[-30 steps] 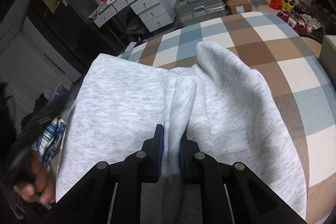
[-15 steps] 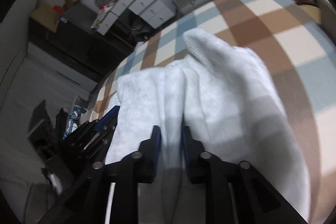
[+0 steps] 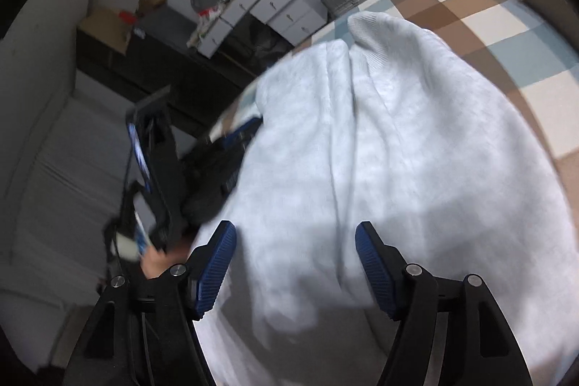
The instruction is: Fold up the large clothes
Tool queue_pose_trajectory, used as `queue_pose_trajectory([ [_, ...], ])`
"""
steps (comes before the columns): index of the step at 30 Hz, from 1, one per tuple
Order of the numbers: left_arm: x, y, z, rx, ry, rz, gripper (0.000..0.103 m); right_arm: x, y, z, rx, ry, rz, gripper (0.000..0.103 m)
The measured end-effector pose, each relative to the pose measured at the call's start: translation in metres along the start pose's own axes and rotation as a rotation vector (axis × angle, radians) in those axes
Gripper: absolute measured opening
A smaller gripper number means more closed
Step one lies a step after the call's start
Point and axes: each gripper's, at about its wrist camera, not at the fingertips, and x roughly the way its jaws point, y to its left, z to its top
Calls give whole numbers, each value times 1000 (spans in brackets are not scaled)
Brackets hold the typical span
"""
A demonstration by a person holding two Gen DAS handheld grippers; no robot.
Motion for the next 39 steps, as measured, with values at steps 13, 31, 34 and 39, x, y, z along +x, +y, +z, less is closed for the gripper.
queue_pose_trajectory([
  [13, 3, -2, 2, -1, -9, 15, 6, -8, 34, 7, -184, -129, -251, 4],
  [31, -124, -3, -83, -87, -76, -214, 15, 8, 1, -5, -128, -106, -220, 6],
  [34, -119, -1, -85, -144, -65, -226, 15, 6, 1, -4, -129, -99, -214, 9],
  [39, -116, -30, -83, 14, -73, -74, 16, -14, 27, -13, -157, -118, -348, 25],
])
